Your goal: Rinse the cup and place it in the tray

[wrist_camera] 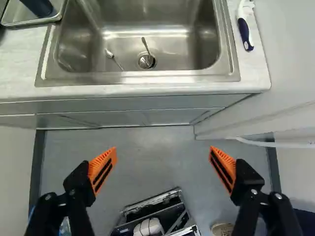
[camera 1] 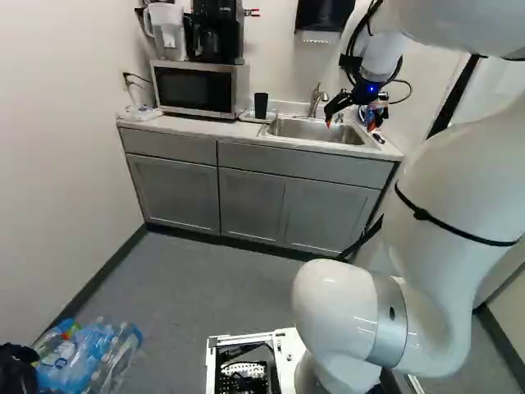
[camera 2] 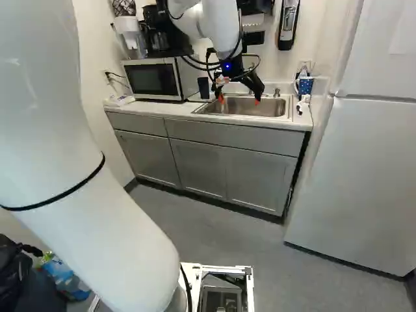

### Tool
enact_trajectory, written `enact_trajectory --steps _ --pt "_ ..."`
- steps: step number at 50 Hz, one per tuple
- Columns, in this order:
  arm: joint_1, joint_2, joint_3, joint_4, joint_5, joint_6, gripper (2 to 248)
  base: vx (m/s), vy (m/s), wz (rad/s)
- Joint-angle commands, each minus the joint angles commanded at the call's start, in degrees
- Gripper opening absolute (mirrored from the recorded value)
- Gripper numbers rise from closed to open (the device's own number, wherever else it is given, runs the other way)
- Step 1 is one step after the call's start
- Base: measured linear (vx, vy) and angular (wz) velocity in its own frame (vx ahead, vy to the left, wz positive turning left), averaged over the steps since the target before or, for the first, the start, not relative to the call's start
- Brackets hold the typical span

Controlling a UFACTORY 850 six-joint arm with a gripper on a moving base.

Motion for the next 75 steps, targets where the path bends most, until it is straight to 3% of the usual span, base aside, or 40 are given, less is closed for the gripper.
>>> enact_trajectory --steps 52,75 --pt "0.07 0.13 0.18 0.0 0.1 0.01 247 -0.031 0.013 0.007" --pt "0.73 0.59 2.04 -0.05 2.66 0.16 247 0.0 0.0 0.0"
